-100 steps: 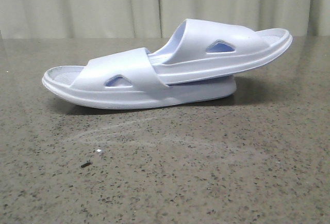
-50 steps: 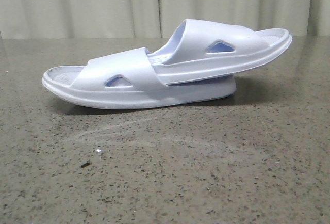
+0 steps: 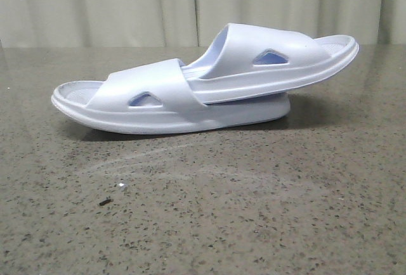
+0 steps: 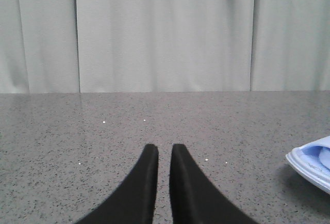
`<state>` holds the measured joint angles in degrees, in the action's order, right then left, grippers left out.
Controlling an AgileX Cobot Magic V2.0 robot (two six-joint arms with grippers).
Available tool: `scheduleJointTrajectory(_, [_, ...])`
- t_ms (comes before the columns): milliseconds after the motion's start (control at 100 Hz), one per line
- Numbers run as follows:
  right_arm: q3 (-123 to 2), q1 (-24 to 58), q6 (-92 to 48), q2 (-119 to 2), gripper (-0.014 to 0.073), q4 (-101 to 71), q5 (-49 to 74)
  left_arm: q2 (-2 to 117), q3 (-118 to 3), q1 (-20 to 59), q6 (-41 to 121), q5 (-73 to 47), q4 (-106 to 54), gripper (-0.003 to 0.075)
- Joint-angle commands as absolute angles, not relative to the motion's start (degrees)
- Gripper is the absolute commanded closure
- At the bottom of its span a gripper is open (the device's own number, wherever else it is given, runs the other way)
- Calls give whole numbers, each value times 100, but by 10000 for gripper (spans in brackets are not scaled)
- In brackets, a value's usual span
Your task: Insert blue slippers together front up
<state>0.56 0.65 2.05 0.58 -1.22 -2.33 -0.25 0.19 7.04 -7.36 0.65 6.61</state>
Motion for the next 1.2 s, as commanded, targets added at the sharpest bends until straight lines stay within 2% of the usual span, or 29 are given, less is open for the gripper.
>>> scheduleJointTrajectory(0, [126,104,221,184,701,0,-726,-185,66,759,-794,539,661,704])
scheduleJointTrajectory(1190, [182,122,358,184,701,268,-508,-185,66,759,-794,539,661,704])
